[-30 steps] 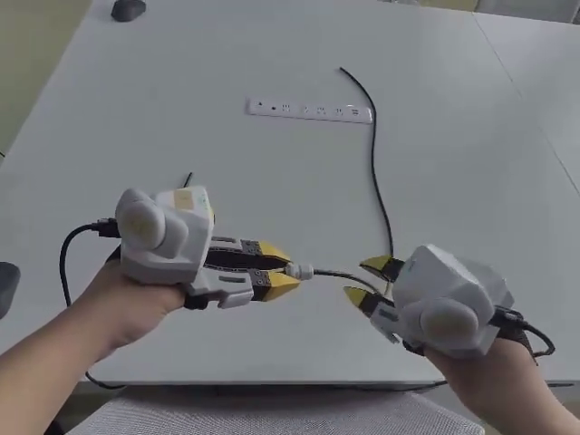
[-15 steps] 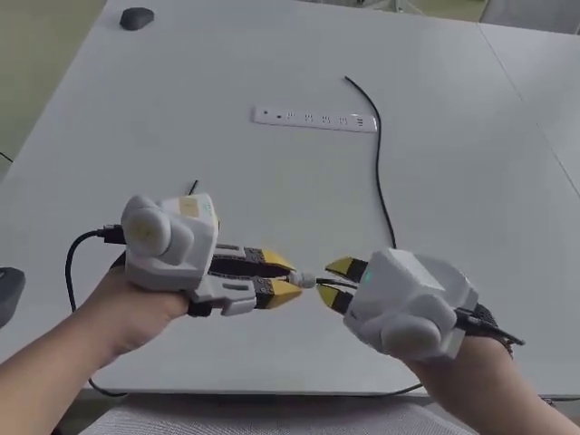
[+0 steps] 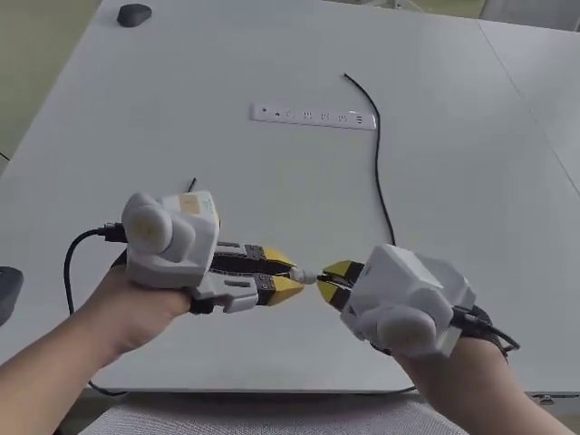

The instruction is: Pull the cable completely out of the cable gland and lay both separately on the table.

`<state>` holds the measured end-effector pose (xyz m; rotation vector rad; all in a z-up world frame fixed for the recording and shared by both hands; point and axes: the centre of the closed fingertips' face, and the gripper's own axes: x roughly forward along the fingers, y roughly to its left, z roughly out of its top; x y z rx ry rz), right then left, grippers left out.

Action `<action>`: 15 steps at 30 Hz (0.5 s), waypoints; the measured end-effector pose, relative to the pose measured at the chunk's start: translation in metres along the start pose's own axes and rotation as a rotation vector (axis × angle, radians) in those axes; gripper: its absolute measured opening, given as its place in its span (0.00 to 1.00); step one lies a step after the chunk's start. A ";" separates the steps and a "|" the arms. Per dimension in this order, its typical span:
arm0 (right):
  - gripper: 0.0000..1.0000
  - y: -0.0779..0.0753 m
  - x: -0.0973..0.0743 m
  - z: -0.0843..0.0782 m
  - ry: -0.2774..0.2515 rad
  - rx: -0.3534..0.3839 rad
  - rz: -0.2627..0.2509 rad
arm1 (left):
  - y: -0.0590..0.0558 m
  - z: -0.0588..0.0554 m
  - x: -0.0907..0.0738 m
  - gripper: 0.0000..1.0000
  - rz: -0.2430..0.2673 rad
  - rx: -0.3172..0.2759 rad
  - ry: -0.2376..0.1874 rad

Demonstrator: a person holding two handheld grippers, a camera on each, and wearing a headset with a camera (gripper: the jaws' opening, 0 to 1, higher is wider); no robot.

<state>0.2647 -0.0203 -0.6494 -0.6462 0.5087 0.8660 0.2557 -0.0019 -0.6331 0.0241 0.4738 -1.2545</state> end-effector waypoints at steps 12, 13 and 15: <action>0.00 -0.010 0.001 -0.021 0.019 0.175 -0.033 | 0.000 0.002 -0.001 0.15 0.010 0.014 -0.005; 0.00 -0.011 0.001 -0.023 0.020 0.194 -0.036 | 0.000 0.002 -0.001 0.15 0.010 0.015 -0.005; 0.00 -0.014 0.001 -0.029 0.028 0.229 -0.044 | -0.001 0.003 -0.001 0.15 0.012 0.013 -0.009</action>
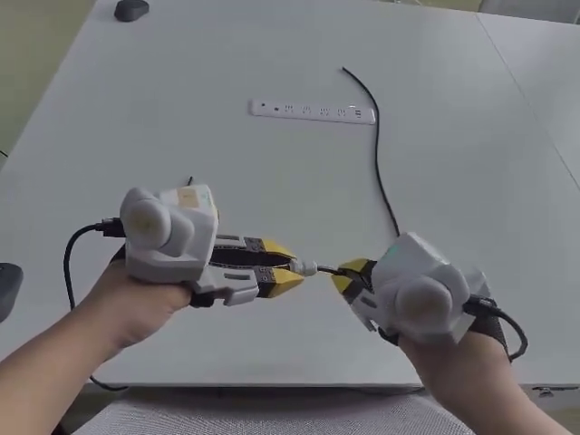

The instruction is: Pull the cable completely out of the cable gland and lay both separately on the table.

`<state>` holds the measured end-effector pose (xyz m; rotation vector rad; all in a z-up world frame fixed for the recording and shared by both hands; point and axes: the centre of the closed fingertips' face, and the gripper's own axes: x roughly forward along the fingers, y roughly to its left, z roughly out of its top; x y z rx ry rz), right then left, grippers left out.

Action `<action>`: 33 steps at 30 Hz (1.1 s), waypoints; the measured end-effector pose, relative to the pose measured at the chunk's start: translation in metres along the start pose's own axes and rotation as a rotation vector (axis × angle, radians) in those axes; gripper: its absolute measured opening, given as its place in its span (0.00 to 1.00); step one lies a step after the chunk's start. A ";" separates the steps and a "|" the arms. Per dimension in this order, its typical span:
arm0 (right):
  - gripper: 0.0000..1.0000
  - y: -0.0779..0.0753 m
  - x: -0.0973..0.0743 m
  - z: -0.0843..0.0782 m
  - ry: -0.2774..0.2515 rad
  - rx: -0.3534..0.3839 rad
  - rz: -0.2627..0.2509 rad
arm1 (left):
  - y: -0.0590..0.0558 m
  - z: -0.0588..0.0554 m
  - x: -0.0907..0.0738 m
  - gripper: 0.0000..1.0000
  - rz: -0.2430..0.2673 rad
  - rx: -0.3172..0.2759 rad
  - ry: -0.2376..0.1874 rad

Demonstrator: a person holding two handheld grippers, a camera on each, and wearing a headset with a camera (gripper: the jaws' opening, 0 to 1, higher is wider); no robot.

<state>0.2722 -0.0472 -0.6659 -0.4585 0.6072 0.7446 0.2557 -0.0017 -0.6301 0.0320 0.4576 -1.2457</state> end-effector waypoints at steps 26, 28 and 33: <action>0.00 -0.035 0.007 -0.080 0.119 0.379 -0.091 | 0.001 -0.003 -0.001 0.15 0.016 -0.006 -0.007; 0.00 -0.035 0.007 -0.079 0.114 0.367 -0.091 | 0.001 -0.003 -0.001 0.15 0.017 -0.006 -0.009; 0.01 -0.033 0.005 -0.076 0.108 0.354 -0.084 | 0.002 -0.002 -0.002 0.15 0.021 -0.005 -0.011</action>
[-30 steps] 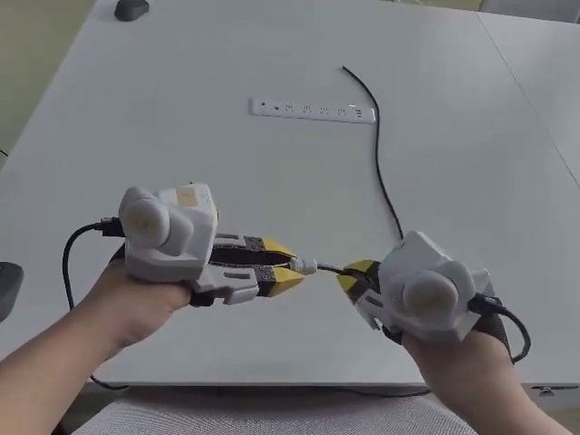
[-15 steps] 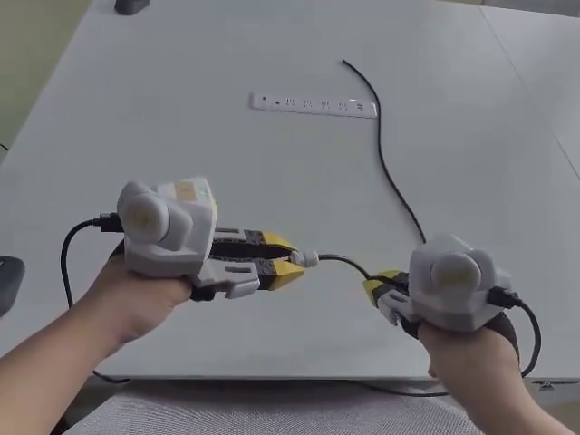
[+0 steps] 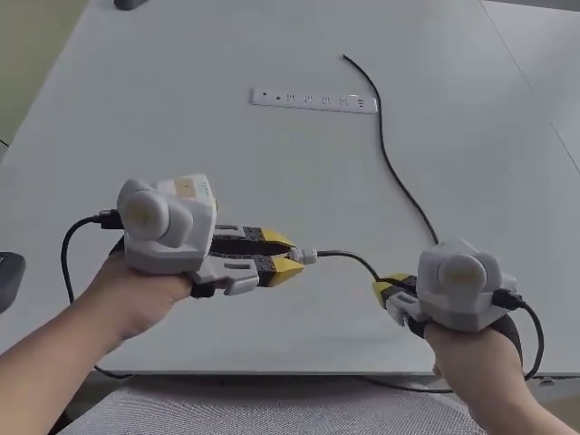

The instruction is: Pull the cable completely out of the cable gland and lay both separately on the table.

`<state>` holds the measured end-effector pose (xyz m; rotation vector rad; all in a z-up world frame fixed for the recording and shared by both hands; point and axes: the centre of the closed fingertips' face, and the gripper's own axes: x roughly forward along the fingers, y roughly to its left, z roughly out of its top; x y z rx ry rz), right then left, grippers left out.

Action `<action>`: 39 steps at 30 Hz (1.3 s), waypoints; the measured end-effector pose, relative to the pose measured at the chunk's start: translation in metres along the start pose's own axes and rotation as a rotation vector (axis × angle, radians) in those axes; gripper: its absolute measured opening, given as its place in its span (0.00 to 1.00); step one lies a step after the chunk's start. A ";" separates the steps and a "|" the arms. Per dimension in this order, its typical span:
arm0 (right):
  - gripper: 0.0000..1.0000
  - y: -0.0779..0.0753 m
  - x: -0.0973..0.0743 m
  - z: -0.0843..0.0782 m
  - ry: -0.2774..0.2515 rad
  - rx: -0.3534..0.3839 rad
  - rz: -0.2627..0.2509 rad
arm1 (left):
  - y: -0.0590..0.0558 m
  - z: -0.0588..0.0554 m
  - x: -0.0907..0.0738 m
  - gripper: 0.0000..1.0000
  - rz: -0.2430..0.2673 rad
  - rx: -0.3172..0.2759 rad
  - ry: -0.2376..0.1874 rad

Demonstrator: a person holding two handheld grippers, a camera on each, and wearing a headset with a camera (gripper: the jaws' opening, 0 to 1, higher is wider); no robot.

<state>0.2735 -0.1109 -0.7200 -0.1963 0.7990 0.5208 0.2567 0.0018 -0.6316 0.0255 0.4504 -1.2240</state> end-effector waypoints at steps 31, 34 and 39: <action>0.18 0.069 -0.032 0.078 -0.123 -0.517 0.083 | 0.003 -0.002 -0.002 0.15 0.003 0.010 0.021; 0.15 0.079 -0.029 0.081 -0.118 -0.586 0.102 | 0.004 0.000 -0.003 0.15 0.006 0.016 0.016; 0.12 0.087 -0.023 0.082 -0.110 -0.674 0.114 | 0.004 -0.001 -0.003 0.15 0.000 0.021 0.021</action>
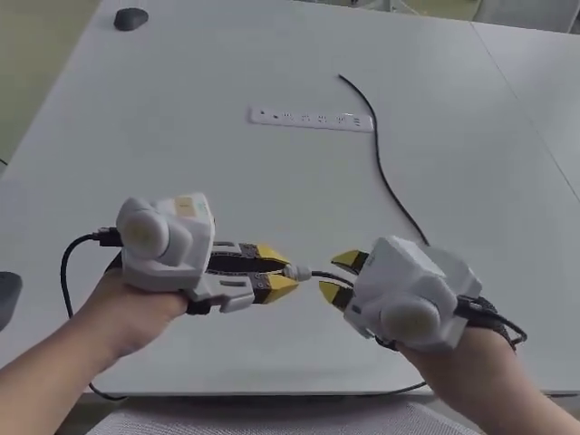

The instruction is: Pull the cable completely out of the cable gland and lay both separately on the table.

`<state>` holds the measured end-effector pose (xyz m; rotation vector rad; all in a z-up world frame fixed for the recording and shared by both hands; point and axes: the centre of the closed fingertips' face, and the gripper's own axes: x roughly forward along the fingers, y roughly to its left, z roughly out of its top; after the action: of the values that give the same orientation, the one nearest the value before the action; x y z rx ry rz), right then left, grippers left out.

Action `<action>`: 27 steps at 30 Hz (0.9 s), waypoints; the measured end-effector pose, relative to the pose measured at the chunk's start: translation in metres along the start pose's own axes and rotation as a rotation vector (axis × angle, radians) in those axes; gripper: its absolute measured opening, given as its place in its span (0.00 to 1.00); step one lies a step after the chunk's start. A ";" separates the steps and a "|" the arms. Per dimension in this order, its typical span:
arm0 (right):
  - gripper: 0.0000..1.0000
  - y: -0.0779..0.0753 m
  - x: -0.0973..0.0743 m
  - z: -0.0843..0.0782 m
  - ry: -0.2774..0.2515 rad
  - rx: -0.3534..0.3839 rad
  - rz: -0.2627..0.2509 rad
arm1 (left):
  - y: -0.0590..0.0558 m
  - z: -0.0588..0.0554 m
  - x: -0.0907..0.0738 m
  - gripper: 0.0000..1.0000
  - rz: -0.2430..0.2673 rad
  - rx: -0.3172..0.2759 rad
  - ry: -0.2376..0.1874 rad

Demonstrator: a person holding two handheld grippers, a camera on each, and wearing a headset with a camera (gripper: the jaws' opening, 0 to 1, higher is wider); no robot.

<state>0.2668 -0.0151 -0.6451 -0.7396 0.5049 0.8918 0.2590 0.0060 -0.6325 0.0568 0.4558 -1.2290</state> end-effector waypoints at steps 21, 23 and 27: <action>0.01 0.010 0.011 -0.001 0.000 -0.101 0.047 | 0.002 -0.008 0.005 0.15 -0.002 0.002 0.022; 0.01 0.010 0.010 -0.001 0.000 -0.099 0.050 | 0.002 -0.008 0.005 0.15 -0.003 0.002 0.023; 0.00 0.007 0.011 -0.007 0.010 -0.060 0.043 | 0.002 -0.008 0.005 0.15 -0.001 0.006 0.021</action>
<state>0.2658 -0.0117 -0.6596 -0.7903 0.5062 0.9470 0.2596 0.0047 -0.6420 0.0747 0.4699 -1.2318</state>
